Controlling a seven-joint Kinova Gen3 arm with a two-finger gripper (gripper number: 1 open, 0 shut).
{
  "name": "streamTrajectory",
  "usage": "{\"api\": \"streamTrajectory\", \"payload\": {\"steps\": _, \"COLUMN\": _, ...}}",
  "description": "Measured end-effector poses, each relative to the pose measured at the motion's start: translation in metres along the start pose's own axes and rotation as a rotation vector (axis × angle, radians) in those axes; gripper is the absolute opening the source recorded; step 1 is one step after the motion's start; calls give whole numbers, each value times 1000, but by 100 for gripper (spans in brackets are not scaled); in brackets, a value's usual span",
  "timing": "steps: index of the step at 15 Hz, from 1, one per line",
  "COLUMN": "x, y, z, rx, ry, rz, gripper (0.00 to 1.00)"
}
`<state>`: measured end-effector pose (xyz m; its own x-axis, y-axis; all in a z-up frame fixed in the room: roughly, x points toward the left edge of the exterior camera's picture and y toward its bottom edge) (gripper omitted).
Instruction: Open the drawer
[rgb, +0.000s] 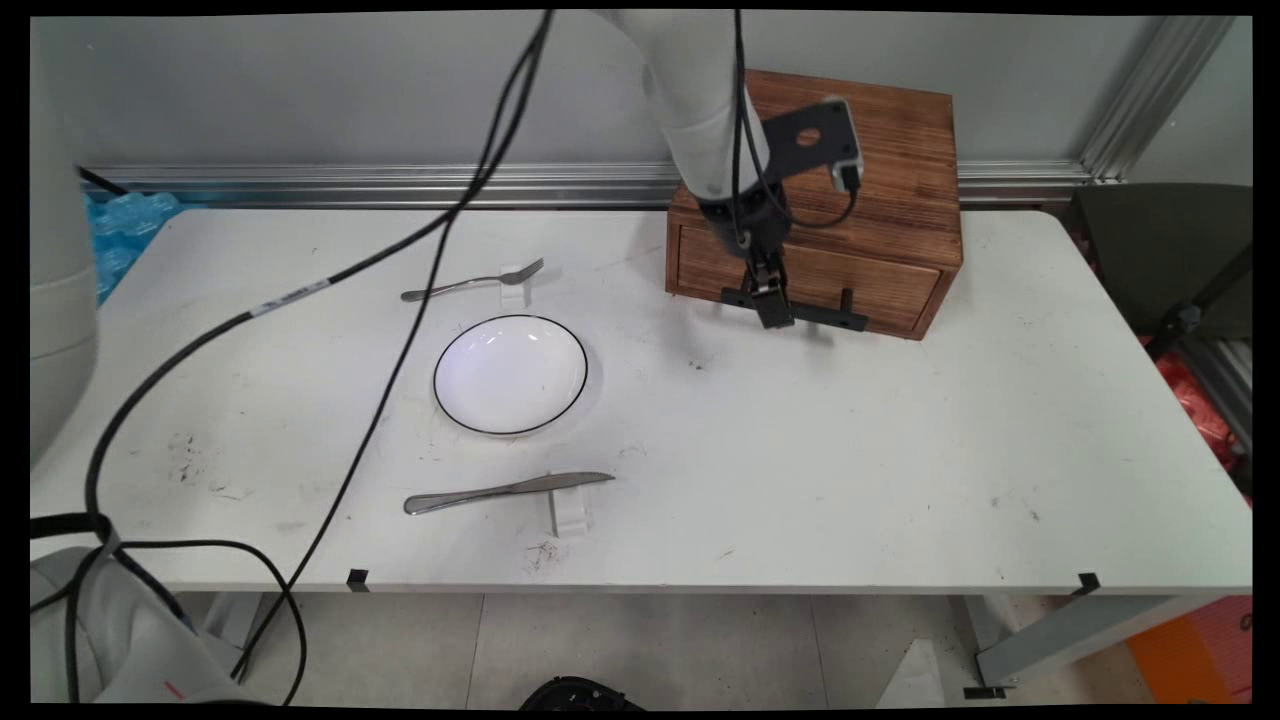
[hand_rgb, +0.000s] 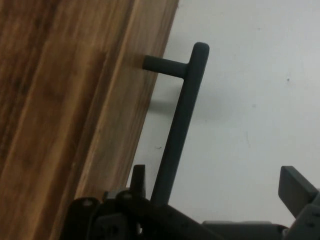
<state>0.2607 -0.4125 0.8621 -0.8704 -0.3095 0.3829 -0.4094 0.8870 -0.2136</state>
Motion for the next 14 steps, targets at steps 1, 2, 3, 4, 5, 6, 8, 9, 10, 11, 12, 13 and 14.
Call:
{"api": "streamTrajectory", "payload": {"steps": 1, "x": 1, "y": -1, "z": 9, "rx": -5, "ry": -7, "rz": 14, "gripper": 100}}
{"api": "streamTrajectory", "payload": {"steps": 2, "x": 2, "y": -1, "z": 17, "rx": -9, "ry": -12, "rz": 26, "gripper": 100}}
{"api": "streamTrajectory", "payload": {"steps": 3, "x": 2, "y": -1, "z": 24, "rx": -14, "ry": -17, "rz": 37, "gripper": 100}}
{"api": "streamTrajectory", "payload": {"steps": 4, "x": 3, "y": -2, "z": 32, "rx": -19, "ry": -22, "rz": 49, "gripper": 100}}
{"api": "streamTrajectory", "payload": {"steps": 5, "x": 4, "y": -1, "z": 39, "rx": -24, "ry": -26, "rz": 61, "gripper": 100}}
{"api": "streamTrajectory", "payload": {"steps": 6, "x": 4, "y": -1, "z": 45, "rx": -30, "ry": -31, "rz": 73, "gripper": 100}}
{"api": "streamTrajectory", "payload": {"steps": 8, "x": 5, "y": 0, "z": 56, "rx": -41, "ry": -40, "rz": 95, "gripper": 100}}
{"api": "streamTrajectory", "payload": {"steps": 9, "x": 6, "y": 1, "z": 60, "rx": -46, "ry": -44, "rz": 107, "gripper": 100}}
{"api": "streamTrajectory", "payload": {"steps": 10, "x": 6, "y": 1, "z": 64, "rx": -50, "ry": -47, "rz": 116, "gripper": 100}}
{"api": "streamTrajectory", "payload": {"steps": 11, "x": 6, "y": 1, "z": 67, "rx": -54, "ry": -49, "rz": 126, "gripper": 100}}
{"api": "streamTrajectory", "payload": {"steps": 12, "x": 7, "y": 2, "z": 70, "rx": -56, "ry": -51, "rz": 133, "gripper": 100}}
{"api": "streamTrajectory", "payload": {"steps": 13, "x": 7, "y": 2, "z": 74, "rx": -60, "ry": -53, "rz": 145, "gripper": 100}}
{"api": "streamTrajectory", "payload": {"steps": 14, "x": 8, "y": 2, "z": 77, "rx": -62, "ry": -55, "rz": 156, "gripper": 100}}
